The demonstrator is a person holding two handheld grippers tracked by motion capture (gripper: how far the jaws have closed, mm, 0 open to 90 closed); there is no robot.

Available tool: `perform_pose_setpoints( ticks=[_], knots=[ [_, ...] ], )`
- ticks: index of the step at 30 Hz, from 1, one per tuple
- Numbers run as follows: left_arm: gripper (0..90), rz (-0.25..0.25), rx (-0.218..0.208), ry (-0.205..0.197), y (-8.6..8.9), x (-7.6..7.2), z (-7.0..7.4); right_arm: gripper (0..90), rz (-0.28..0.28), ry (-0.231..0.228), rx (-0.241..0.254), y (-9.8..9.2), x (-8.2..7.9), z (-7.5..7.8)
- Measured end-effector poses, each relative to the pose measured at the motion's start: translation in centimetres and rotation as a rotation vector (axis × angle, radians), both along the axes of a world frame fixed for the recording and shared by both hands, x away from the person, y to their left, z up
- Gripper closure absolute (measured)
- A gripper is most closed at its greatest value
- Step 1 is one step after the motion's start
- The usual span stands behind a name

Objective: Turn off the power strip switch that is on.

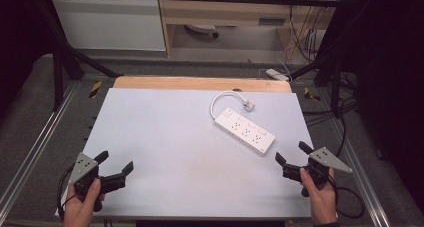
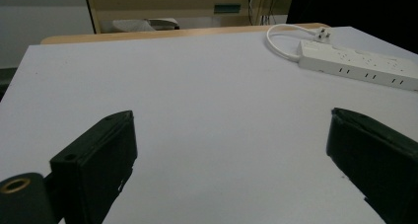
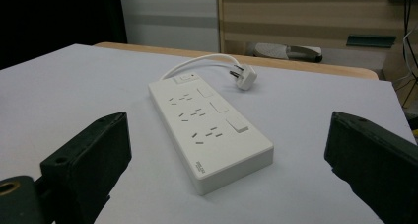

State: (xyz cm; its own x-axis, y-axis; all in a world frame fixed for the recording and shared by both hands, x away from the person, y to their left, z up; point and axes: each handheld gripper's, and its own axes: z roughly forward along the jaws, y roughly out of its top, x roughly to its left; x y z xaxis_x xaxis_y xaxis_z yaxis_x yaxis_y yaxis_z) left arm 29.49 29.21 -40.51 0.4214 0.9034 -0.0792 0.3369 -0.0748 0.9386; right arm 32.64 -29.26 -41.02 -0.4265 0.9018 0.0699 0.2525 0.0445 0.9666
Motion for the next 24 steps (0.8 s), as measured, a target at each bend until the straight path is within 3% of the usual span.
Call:
perform_pose_setpoints(
  ticks=[18,24],
  knots=[
    [5.1,-0.01,0.005,0.002,-0.1,0.0,0.0,2.0,-0.009,0.001,0.002,0.2,-0.1,0.6],
    [5.1,-0.009,0.008,0.005,-0.1,0.0,-0.1,2.1,-0.039,0.021,0.037,0.1,0.0,1.3]
  ],
)
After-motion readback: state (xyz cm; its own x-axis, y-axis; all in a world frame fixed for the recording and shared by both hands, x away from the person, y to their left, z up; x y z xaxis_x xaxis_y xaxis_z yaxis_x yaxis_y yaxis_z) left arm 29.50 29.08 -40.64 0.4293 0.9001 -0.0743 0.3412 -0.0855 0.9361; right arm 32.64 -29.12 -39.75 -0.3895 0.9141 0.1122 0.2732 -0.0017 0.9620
